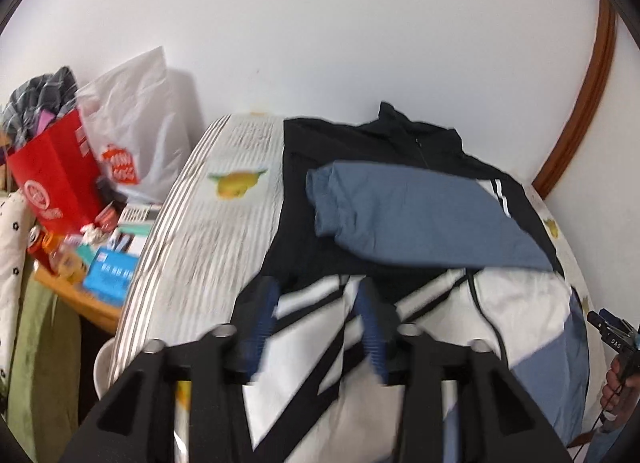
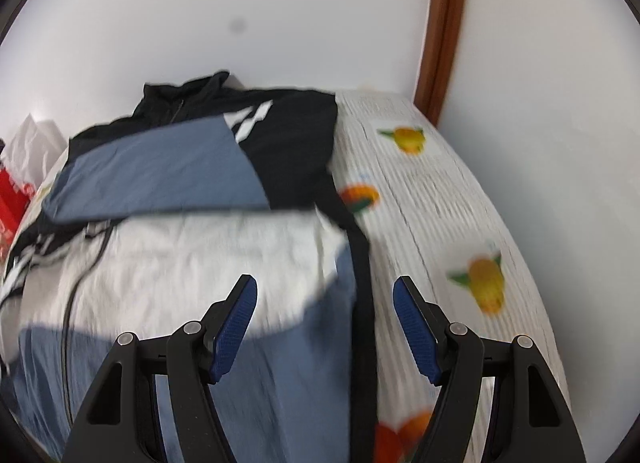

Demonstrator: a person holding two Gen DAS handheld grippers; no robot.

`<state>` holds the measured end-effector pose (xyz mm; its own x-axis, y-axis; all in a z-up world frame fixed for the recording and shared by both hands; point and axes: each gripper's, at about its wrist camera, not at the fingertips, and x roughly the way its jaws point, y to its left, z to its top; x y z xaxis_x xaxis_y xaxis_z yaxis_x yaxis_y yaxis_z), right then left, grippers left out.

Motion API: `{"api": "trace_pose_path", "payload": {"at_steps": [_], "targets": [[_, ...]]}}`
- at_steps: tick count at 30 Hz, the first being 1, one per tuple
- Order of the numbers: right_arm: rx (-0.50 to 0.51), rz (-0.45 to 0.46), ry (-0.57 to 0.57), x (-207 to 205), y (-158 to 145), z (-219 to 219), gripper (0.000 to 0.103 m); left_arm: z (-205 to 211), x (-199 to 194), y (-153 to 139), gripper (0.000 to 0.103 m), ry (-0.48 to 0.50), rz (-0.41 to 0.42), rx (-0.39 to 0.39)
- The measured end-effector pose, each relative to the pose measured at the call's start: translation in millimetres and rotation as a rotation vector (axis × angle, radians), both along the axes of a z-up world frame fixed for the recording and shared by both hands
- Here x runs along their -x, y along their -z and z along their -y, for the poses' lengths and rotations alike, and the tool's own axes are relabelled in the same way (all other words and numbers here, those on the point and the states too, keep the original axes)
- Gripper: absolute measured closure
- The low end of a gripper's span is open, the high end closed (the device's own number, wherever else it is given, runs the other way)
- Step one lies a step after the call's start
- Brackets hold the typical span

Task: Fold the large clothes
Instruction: 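Release the sleeve with the left tool and move to the jacket's other side, then grasp the jacket's side edge with the right tool while the left tool grasps the black hem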

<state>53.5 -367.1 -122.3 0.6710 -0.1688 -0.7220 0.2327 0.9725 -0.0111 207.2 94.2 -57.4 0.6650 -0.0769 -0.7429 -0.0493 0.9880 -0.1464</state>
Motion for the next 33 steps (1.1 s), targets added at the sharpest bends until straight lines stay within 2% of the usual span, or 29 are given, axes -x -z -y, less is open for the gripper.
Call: {"api": "trace_pose_path", "payload": {"at_steps": [1,7,14,18,21,23,26,27,28,29,30,31,33], "targets": [[-0.006,-0.007,-0.004,8.8,5.1,0.8,0.032,-1.0,9.9,3.8,0.047,0.000,-0.006,-0.005],[-0.055,-0.029,-0.013,59.3,41.6,2.6,0.032,-9.1,59.4,35.3,0.046,-0.015,-0.067,0.009],[-0.079,-0.043,-0.022,89.9,68.7,-4.2,0.032,-14.2,99.1,85.4,0.045,-0.045,-0.155,0.062],[-0.085,-0.034,-0.038,99.0,77.0,-8.0,0.032,-8.5,116.0,91.7,0.044,-0.024,-0.121,0.040],[-0.073,-0.009,-0.038,103.0,80.0,-14.0,0.033,-2.5,115.9,94.2,0.042,-0.004,-0.124,0.031],[-0.069,0.013,-0.039,102.1,80.2,-17.7,0.038,1.8,116.0,96.3,0.042,-0.009,-0.118,0.003],[-0.055,0.027,-0.019,98.5,79.7,-23.3,0.055,6.3,114.9,96.5,0.043,-0.021,-0.114,-0.014],[-0.051,0.025,-0.017,97.0,79.1,-24.9,0.065,7.2,114.5,96.3,0.047,-0.024,-0.117,-0.019],[-0.058,0.025,-0.021,96.1,78.4,-26.5,0.071,7.6,114.6,96.0,0.062,-0.025,-0.119,-0.022],[-0.070,0.018,-0.036,95.1,77.3,-29.4,0.088,7.7,114.9,94.7,0.075,-0.019,-0.125,-0.012],[-0.077,0.010,-0.055,94.8,76.3,-32.2,0.094,7.3,114.9,93.4,0.083,-0.013,-0.130,0.005],[-0.072,0.006,-0.070,95.5,73.3,-36.5,0.095,6.9,116.1,90.6,0.094,-0.004,-0.132,0.024],[-0.050,0.021,-0.076,99.7,67.0,-40.4,0.098,7.9,122.6,79.9,0.095,0.003,-0.094,0.011]]}}
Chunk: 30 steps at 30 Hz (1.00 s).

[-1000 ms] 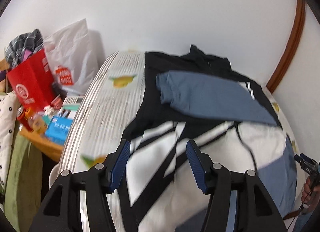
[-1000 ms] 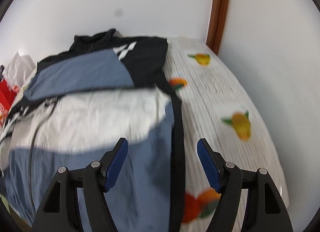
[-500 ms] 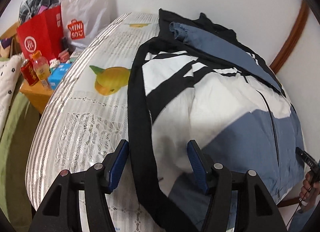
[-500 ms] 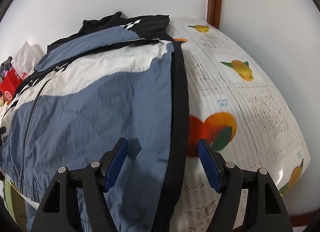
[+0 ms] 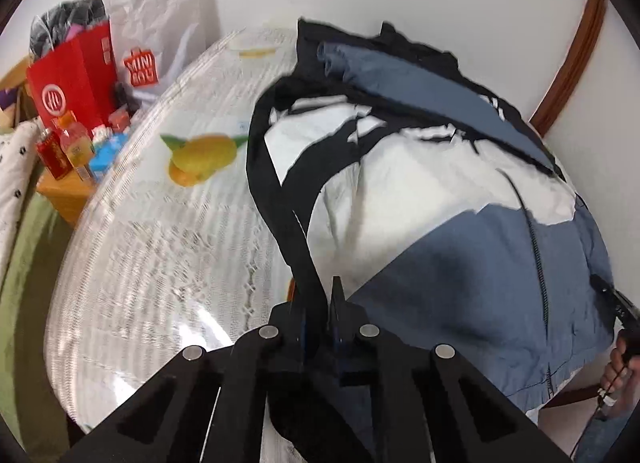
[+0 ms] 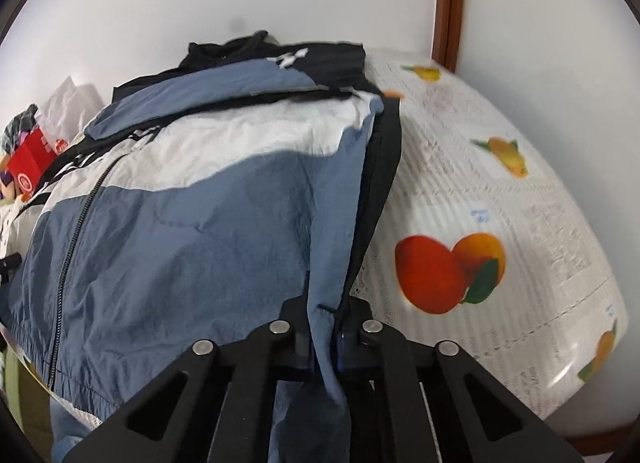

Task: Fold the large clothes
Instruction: 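Grasp the jacket's side edge with the right tool while the left tool grasps the black hem, then lift the gripped side edge with both tools and fold it over the jacket back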

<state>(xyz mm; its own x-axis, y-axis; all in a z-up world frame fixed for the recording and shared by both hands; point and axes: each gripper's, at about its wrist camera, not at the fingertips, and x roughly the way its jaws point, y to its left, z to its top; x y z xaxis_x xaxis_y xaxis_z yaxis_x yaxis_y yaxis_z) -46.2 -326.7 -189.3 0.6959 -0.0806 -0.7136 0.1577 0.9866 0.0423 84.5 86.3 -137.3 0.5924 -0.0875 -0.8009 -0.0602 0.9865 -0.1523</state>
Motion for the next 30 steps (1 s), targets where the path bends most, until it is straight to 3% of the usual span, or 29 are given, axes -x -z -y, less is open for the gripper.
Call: {"api": "trace_pose_path", "payload": {"at_steps": [3,9,15,20,30], "targets": [[-0.011,0.045,-0.002,13.6,-16.3,4.0,0.098,2.0,11.3,-15.9,0.096,0.015,0.060,-0.011],[-0.045,0.135,-0.026,42.9,-49.5,16.2,0.099,-4.5,31.5,-53.8,0.097,0.040,0.176,0.044],[-0.098,0.240,-0.016,58.1,-84.9,32.8,0.098,-7.2,28.9,-84.5,0.097,0.053,0.252,0.056],[-0.119,0.307,-0.010,50.3,-112.3,38.1,0.098,-13.4,13.5,-103.1,0.097,0.044,0.291,0.085],[-0.131,0.355,0.006,3.8,-148.1,40.3,0.098,-14.1,-33.4,-127.8,0.097,0.028,0.317,0.086]]}}
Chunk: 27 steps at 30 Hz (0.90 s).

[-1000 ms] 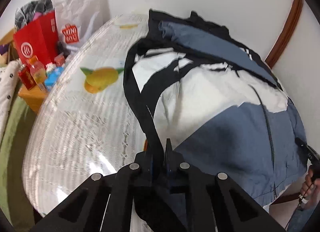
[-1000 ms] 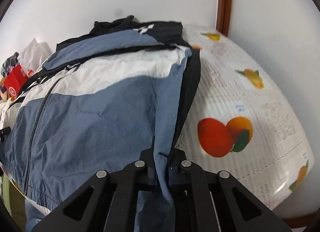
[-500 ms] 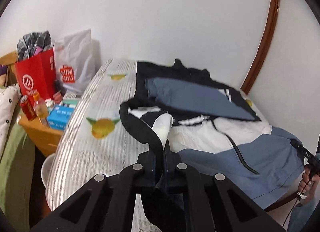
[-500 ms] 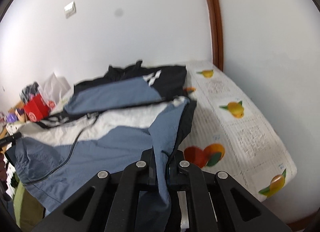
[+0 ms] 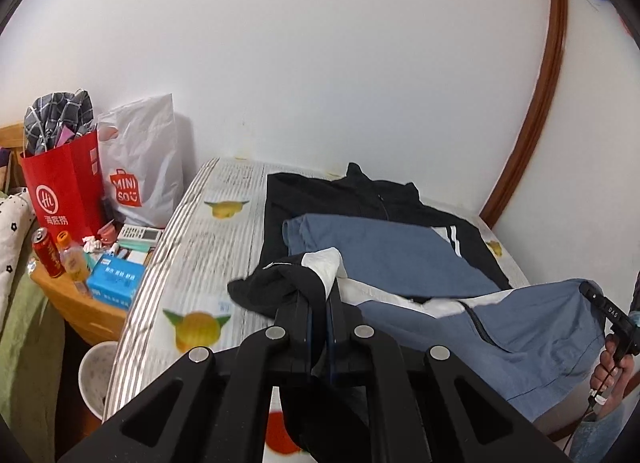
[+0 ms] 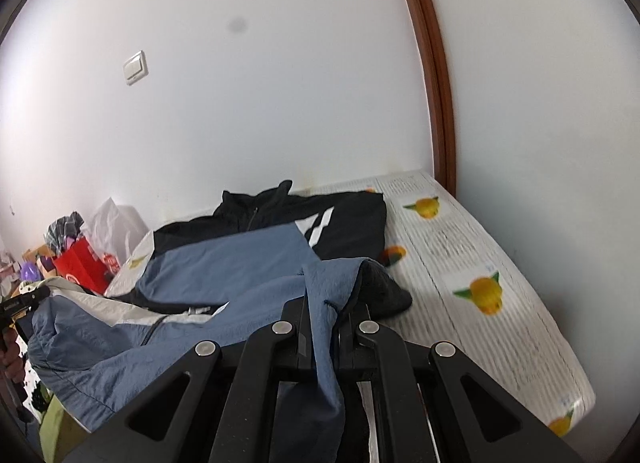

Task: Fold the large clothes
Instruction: 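Lift the gripped side edge with both tools and fold it over the jacket back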

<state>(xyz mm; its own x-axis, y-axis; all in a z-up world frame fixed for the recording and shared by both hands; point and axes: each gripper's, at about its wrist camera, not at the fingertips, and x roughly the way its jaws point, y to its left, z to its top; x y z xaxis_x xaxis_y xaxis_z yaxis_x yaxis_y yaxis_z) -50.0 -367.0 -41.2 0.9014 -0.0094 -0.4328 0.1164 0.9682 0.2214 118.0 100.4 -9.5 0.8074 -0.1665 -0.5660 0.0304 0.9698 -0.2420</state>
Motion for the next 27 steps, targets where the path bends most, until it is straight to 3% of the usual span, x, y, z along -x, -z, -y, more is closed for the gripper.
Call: {"api": "trace_pose_path", "payload": {"at_steps": [12,27], "targets": [[0.016,-0.025,-0.004,-89.4,-10.9,4.5,0.098,-5.6,-74.6,5.7,0.097,-0.035,-0.038,0.002],[0.027,-0.144,0.011,-189.2,44.0,9.5,0.098,-1.9,-164.9,66.4,0.097,-0.062,-0.169,-0.032]]}}
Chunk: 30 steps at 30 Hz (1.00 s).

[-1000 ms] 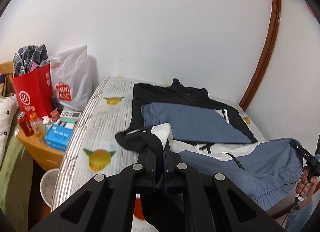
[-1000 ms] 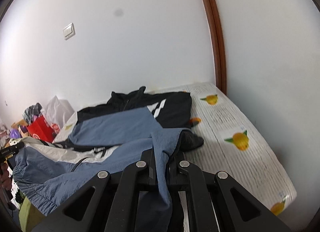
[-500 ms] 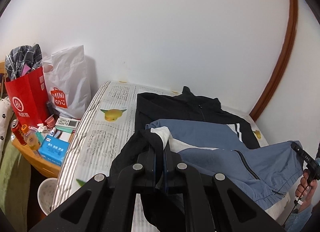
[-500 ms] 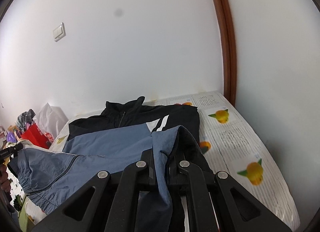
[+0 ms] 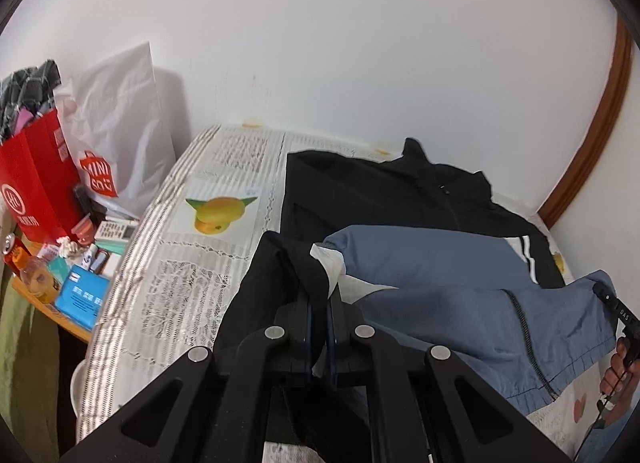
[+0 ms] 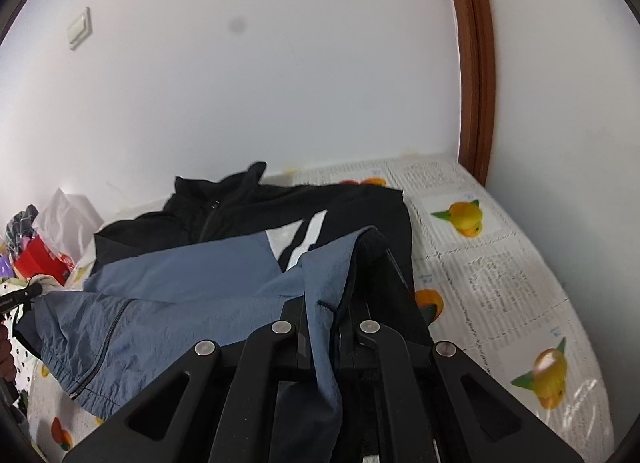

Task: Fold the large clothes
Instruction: 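Lift the gripped side edge with both tools and fold it over the jacket back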

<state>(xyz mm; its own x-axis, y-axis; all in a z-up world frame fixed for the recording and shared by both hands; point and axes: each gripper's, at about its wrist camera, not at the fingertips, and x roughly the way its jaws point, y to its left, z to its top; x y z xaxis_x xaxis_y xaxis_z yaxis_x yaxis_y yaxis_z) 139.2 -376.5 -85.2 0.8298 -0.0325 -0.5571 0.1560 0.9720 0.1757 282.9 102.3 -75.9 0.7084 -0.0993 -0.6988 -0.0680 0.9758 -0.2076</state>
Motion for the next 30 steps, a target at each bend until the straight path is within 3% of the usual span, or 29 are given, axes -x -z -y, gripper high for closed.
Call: {"api": "trace_pose_path", "payload": {"at_steps": [11,18,25,30], "targets": [[-0.027,-0.118,0.030,-38.5,48.0,12.6,0.096,0.6,-20.6,27.1,0.093,-0.009,-0.067,-0.029],[-0.049,-0.151,0.045,-39.6,52.5,15.5,0.090,-0.3,-20.5,26.9,0.092,-0.008,-0.078,-0.022],[-0.008,-0.157,0.019,-18.2,37.3,8.8,0.083,-0.9,-7.9,22.8,0.072,0.014,-0.103,0.017],[0.040,-0.123,-0.006,9.0,22.9,2.1,0.072,-3.1,10.3,9.5,0.057,0.027,-0.071,0.027]]}}
